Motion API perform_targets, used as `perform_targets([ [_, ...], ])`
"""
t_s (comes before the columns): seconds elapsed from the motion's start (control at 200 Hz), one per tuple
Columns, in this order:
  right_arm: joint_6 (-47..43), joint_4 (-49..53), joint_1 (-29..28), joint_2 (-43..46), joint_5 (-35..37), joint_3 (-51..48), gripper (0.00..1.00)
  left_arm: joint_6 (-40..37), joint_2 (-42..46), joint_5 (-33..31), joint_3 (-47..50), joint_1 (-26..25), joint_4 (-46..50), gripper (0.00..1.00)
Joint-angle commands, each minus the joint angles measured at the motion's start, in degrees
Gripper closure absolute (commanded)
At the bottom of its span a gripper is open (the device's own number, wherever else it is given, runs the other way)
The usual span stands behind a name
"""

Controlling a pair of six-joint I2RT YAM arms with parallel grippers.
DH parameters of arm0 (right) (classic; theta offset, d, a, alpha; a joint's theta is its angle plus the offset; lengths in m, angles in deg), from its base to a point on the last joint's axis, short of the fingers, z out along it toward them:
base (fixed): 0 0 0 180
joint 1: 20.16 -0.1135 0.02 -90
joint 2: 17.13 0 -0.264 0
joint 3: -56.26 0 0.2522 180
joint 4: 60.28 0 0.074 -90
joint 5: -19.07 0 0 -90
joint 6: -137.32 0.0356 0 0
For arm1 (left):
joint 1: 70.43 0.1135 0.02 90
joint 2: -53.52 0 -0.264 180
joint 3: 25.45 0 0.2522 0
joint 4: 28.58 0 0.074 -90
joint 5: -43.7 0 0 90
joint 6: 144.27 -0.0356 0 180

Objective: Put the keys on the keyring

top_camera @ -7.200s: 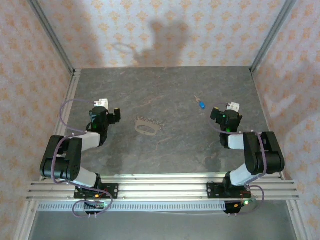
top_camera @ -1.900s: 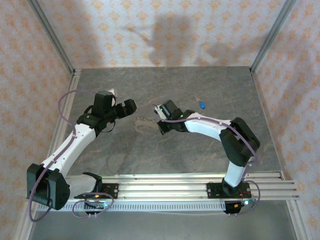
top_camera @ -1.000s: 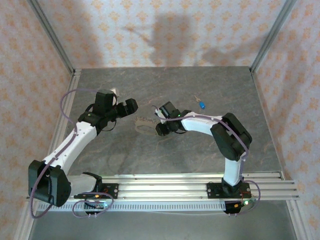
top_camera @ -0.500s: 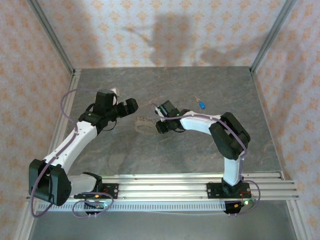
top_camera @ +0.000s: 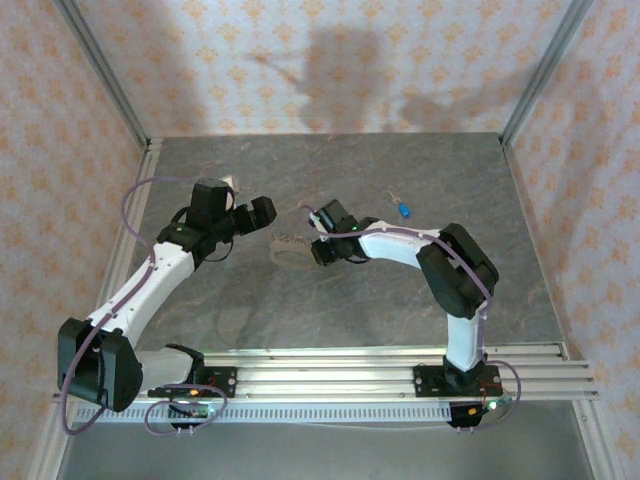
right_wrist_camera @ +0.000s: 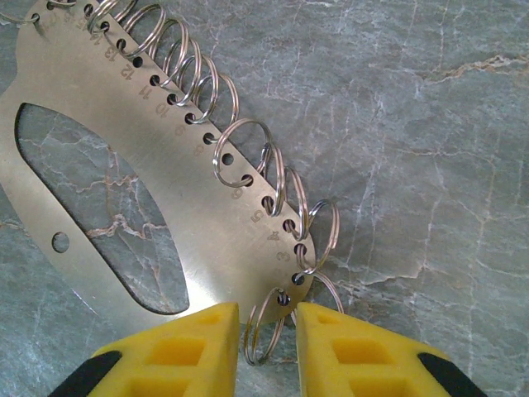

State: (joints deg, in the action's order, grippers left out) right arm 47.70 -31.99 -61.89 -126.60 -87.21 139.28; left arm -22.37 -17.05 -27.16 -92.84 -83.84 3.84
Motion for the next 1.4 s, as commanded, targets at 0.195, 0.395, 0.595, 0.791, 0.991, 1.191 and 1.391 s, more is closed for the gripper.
perform_targets([
  [0.195, 0.3, -0.1, -0.3, -1.1, 1.8, 0.0, 0.76, -0.3, -0.4, 0.6, -1.3, -0.3, -1.4, 0.04],
  [0.395, 0.2, 0.0, -0.3, -1.4, 2.0, -0.2, 0.79, -0.3, -0.4, 0.6, -1.2, -0.4, -1.4, 0.04],
  [0.595, 0.1, 0.0, -0.3, -1.3, 2.1, -0.5, 0.83, -0.2, -0.5, 0.7, -1.2, -0.4, -1.6, 0.04],
  [0.791, 0.2, -0.1, -0.3, -1.2, 2.1, -0.8, 0.87, -0.2, -0.6, 0.7, -1.0, -0.3, -1.8, 0.04],
  [0.991, 0.2, 0.0, -0.3, -1.3, 1.7, -0.9, 0.85, -0.2, -0.6, 0.7, -1.0, -0.4, -2.0, 0.05],
  [1.191, 0.2, -0.2, -0.3, -1.0, 1.7, -1.7, 0.85, -0.2, -0.7, 0.8, -1.1, -0.4, -2.0, 0.04],
  [1.391, 0.3, -0.5, -0.2, -1.1, 1.9, -2.1, 0.94, -0.1, -0.5, 0.8, -1.0, -0.4, -2.0, 0.04],
])
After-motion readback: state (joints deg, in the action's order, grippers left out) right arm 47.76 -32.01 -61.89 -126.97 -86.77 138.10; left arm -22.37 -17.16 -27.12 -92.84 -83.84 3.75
